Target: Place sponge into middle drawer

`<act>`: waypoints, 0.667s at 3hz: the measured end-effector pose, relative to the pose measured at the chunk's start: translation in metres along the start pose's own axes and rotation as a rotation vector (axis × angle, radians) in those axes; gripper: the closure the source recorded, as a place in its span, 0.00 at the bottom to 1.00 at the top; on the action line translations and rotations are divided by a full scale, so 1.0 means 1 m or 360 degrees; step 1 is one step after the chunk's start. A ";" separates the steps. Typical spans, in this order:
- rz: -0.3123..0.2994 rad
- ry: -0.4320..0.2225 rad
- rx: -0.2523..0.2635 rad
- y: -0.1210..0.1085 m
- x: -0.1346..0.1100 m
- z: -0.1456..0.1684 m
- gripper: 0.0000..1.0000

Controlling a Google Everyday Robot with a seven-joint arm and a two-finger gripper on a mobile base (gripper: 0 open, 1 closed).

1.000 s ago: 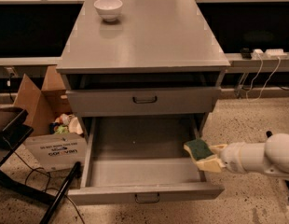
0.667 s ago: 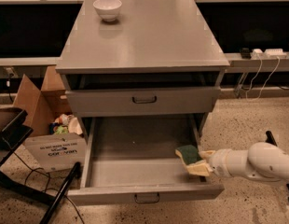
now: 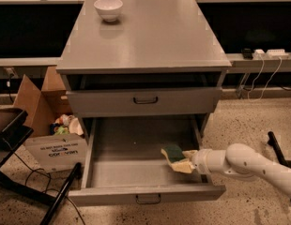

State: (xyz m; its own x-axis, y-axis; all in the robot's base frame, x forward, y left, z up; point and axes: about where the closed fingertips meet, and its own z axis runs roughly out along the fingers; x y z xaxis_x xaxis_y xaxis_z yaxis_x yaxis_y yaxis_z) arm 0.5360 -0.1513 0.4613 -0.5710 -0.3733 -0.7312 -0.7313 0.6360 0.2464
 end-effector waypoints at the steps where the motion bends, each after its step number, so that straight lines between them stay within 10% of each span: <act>1: 0.0009 -0.0001 -0.0006 0.000 0.003 0.003 0.81; 2: 0.0009 -0.0001 -0.0006 0.000 0.003 0.003 0.58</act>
Offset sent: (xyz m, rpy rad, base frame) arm -0.0004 0.0009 -0.0037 0.0048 0.0048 -0.0009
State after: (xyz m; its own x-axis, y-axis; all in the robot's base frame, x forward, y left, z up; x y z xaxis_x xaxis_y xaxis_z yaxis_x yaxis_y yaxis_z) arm 0.5356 -0.1503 0.4576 -0.5749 -0.3693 -0.7301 -0.7295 0.6355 0.2530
